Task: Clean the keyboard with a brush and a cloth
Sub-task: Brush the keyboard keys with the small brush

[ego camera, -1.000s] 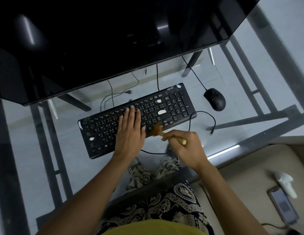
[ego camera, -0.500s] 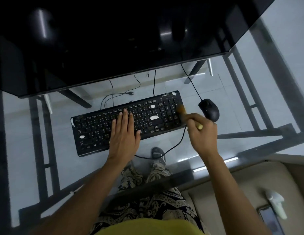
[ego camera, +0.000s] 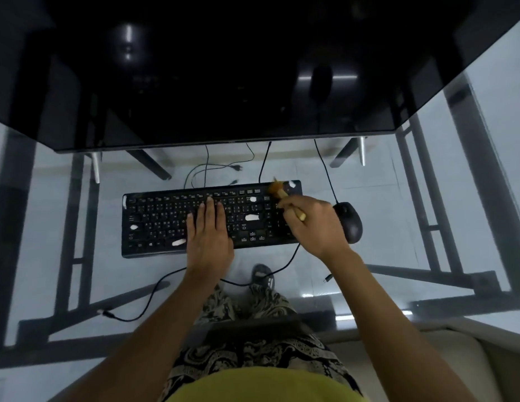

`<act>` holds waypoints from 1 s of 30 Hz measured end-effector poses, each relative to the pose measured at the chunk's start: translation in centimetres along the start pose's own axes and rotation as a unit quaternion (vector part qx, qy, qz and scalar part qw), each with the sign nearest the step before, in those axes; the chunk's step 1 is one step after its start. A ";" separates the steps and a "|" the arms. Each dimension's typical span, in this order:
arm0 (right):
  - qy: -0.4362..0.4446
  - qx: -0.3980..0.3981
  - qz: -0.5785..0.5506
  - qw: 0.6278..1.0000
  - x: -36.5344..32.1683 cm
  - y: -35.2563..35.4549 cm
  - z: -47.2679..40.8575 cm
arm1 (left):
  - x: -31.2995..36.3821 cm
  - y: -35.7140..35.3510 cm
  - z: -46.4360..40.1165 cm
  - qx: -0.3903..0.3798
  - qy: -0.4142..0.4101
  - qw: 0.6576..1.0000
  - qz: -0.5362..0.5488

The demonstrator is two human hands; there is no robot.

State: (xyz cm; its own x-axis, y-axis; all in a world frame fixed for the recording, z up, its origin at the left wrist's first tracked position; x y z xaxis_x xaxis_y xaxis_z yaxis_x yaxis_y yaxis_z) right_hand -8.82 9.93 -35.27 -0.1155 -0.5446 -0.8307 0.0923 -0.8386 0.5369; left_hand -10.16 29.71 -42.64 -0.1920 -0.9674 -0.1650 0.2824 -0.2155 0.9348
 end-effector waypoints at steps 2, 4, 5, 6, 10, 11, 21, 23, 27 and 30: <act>-0.027 -0.047 0.070 0.996 0.8 -0.7 -0.9 | 0.1 0.0 0.1 -0.003 0.007 1.000 0.000; -0.053 -0.063 0.071 0.994 1.1 -0.7 -1.1 | 0.2 0.0 0.1 -0.002 0.009 1.000 -0.004; -0.051 -0.054 0.054 0.996 0.8 -0.5 -1.1 | 0.2 0.0 0.1 -0.001 0.010 1.000 -0.005; -0.033 -0.041 0.036 0.998 0.4 -0.3 -1.2 | 0.1 0.0 0.1 0.002 0.011 1.000 -0.004; -0.014 -0.075 0.041 0.996 0.1 -0.9 -1.7 | 0.1 -0.5 0.3 0.003 0.015 1.000 0.000; -0.040 -0.099 0.050 0.993 0.7 -0.8 -1.4 | 0.1 -0.6 0.3 0.005 0.015 1.000 0.002; -0.074 0.005 -0.074 0.995 4.6 3.7 1.9 | 0.2 -0.2 0.3 0.043 0.011 0.999 0.027; -0.097 -0.042 -0.103 0.989 4.7 2.7 2.5 | 0.2 -0.3 0.6 0.055 0.002 0.998 0.025; -0.072 0.068 -0.056 0.993 4.5 4.6 2.8 | 0.7 -0.6 2.3 0.065 -0.027 0.997 0.013; -0.064 0.008 -0.090 0.994 3.6 3.0 2.4 | 1.4 -1.6 4.1 0.068 -0.059 0.996 0.004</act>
State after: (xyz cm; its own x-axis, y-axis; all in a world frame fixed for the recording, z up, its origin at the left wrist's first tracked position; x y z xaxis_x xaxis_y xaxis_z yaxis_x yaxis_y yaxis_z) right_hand -11.37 5.39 -36.33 -0.2528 -0.3824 -0.8887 0.0436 -0.9222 0.3844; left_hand -14.70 29.27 -43.03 -0.3023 -0.9448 -0.1264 0.1553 -0.1796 0.9714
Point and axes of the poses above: each hand's wrist, its own z-axis away from the middle knuckle, its own y-axis out of the back of the hand, x = y × z, the point moved 8 cm from there along -z, towards the middle knuckle, and after that the axes turned 13 degrees about -z, right-handed, at the moved point
